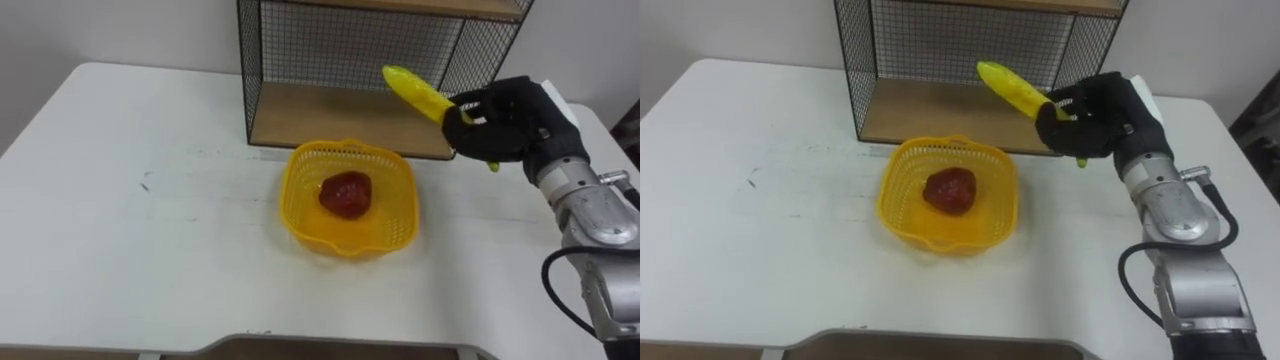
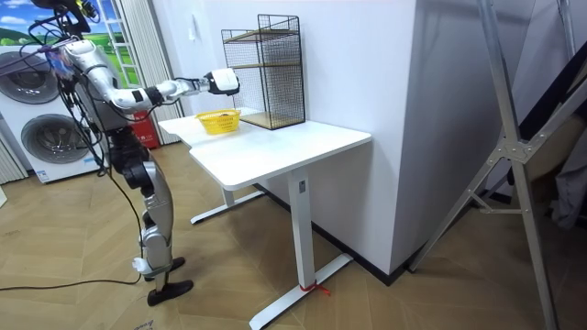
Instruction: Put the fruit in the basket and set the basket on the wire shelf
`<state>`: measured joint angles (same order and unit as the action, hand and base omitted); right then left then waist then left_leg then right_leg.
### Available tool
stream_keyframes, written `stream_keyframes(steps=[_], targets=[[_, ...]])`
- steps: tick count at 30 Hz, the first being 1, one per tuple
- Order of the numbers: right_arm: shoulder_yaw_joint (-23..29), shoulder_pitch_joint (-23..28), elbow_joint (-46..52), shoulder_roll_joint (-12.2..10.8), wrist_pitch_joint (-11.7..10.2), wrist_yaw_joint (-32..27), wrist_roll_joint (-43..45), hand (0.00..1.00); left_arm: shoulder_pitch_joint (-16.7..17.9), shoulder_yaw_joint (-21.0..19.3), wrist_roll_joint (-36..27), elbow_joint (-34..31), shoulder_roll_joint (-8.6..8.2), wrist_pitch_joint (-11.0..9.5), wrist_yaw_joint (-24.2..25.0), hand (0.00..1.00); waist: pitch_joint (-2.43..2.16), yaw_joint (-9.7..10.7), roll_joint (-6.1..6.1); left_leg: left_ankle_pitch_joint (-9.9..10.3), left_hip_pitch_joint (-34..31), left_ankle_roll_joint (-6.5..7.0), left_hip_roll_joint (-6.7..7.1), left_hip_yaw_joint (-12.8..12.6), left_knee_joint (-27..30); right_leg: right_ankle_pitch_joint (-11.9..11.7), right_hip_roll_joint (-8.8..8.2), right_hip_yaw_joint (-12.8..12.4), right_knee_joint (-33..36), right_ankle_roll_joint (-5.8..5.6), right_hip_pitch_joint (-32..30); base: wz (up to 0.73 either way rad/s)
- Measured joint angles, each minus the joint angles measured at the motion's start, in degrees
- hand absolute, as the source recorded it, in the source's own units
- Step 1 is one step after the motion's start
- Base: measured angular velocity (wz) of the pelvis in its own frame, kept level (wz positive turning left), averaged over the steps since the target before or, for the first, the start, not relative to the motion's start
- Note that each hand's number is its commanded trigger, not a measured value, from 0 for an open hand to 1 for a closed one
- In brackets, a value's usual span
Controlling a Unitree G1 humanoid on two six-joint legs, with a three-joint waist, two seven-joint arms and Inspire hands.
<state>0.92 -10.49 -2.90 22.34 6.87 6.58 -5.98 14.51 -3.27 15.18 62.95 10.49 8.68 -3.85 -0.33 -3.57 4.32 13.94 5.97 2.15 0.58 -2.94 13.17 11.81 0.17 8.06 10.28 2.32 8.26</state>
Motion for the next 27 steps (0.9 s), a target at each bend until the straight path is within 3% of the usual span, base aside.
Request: stream_keyframes(steps=[6,14,23,24,26,27], targets=[[-2.0,0.4,2.1,0.0,0.1,2.4,2.4,1.00,-0.5,0.0,0.1,0.1,0.02,-0.3,0.0,0.00,0.28,-0.3,0.61,0.0,-0.5,0.06,0.06,0.0,-0.4,0.0,-0.09,0.0,0.4,0.00,-0.6,0.00],[-6.2,0.7,5.9,-0.1,0.1,6.3,9.6,1.00,-1.8,0.1,0.0,0.2,0.03,-0.3,0.0,0.00,0.31,-1.5,1.08,-0.1,-1.0,0.09,0.05,0.2,0.2,0.0,-0.06,-0.1,0.3,-0.01,-1.3,0.01],[-6.7,0.7,5.9,-0.8,0.3,10.4,11.4,1.00,-2.6,0.2,0.0,0.1,0.03,-0.4,0.0,0.00,0.81,-1.6,0.40,0.0,-1.6,0.08,0.00,0.3,0.3,0.0,-0.04,0.0,0.4,-0.04,-1.8,0.00],[-6.7,0.7,5.9,-1.0,0.3,10.9,11.8,0.88,-2.6,0.2,0.0,0.1,0.03,-0.4,0.0,0.00,0.76,-1.6,0.33,0.0,-1.8,0.08,-0.01,0.3,0.3,-0.1,-0.02,0.0,0.4,-0.04,-2.0,0.00],[-6.7,0.7,5.9,-1.7,0.7,11.3,13.3,0.02,-2.6,0.1,0.0,0.0,0.03,-0.4,0.0,0.00,0.58,-1.6,0.36,0.0,-1.9,0.08,-0.03,0.3,0.3,-0.1,0.00,0.0,0.5,-0.01,-2.3,0.00],[-6.7,0.7,5.9,-1.9,0.8,11.7,13.7,0.00,-2.6,0.1,0.0,0.0,0.03,-0.4,0.0,0.00,0.43,-1.6,0.42,0.0,-2.1,0.08,-0.03,0.3,0.3,-0.1,0.00,0.0,0.5,0.00,-2.4,0.00]])
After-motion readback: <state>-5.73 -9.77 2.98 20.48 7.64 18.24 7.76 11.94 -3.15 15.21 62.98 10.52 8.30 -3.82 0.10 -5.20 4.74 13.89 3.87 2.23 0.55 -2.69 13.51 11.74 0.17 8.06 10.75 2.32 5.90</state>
